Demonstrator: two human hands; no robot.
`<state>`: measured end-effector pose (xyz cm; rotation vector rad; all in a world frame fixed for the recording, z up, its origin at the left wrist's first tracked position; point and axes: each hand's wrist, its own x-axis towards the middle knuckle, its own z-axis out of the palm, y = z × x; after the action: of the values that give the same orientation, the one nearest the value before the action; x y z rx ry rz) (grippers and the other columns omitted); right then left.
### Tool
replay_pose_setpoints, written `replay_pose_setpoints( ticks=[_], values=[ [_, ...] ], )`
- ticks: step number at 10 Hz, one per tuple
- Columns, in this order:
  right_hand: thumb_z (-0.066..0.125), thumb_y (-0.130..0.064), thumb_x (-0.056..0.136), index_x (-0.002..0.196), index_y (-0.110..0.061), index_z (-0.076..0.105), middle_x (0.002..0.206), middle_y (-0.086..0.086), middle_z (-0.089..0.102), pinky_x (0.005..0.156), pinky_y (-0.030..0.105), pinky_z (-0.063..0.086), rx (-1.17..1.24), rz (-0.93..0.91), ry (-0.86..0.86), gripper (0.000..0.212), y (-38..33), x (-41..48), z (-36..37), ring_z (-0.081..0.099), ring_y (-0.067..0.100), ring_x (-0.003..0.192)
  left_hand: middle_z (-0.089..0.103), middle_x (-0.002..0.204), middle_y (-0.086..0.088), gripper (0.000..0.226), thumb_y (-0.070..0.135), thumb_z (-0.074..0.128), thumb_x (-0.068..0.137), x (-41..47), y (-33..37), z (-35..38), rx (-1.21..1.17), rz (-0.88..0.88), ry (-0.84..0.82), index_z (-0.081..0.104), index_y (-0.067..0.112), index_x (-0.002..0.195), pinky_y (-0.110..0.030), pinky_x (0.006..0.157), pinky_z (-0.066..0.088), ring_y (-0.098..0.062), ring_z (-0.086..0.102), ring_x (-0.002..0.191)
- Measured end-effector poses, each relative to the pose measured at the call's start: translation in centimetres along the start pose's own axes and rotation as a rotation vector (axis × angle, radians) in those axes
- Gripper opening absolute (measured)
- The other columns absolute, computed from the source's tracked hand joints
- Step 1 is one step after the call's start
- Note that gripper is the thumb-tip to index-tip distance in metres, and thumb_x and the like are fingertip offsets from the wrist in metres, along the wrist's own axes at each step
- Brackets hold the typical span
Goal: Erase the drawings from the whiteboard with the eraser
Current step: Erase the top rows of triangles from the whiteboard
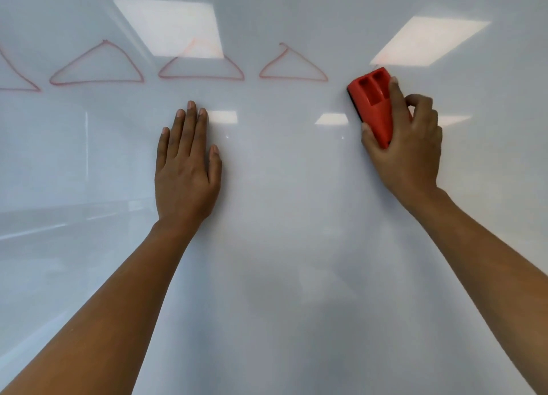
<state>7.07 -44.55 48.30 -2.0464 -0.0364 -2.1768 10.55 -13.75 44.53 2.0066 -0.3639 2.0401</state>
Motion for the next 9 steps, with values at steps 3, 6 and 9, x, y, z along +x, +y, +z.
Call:
replay_pose_setpoints(
  ticks=[3, 6, 9],
  values=[
    [0.048, -0.046, 0.089, 0.150, -0.021, 0.024, 0.138, 0.014, 0.036, 0.097, 0.044, 0.037, 0.002, 0.470, 0.124, 0.070, 2.3, 4.6, -0.1, 0.042, 0.033, 0.119, 0.019, 0.160, -0.005, 0.053, 0.022, 0.031, 0.102, 0.0, 0.2, 0.3, 0.000, 0.007, 0.020, 0.022, 0.009, 0.152, -0.034, 0.122, 0.007, -0.018, 0.015, 0.148],
    [0.051, -0.044, 0.090, 0.150, -0.020, 0.025, 0.132, 0.017, 0.042, 0.089, 0.043, 0.038, 0.038, 0.023, -0.015, 0.070, -5.6, 2.0, 0.6, 0.044, 0.035, 0.112, 0.019, 0.160, -0.006, 0.053, 0.022, 0.031, 0.102, 0.1, 0.0, 0.2, 0.001, 0.013, 0.020, 0.022, 0.009, 0.152, -0.033, 0.122, 0.006, -0.018, 0.015, 0.148],
    [0.052, -0.046, 0.090, 0.150, -0.024, 0.025, 0.132, 0.018, 0.040, 0.093, 0.047, 0.037, -0.009, 0.119, -0.009, 0.070, -0.2, 1.4, -0.7, 0.043, 0.037, 0.114, 0.019, 0.160, -0.006, 0.053, 0.022, 0.031, 0.102, 0.0, 0.0, 0.1, -0.008, 0.014, 0.012, 0.022, 0.009, 0.152, -0.034, 0.122, 0.007, -0.019, 0.015, 0.148]
  ],
)
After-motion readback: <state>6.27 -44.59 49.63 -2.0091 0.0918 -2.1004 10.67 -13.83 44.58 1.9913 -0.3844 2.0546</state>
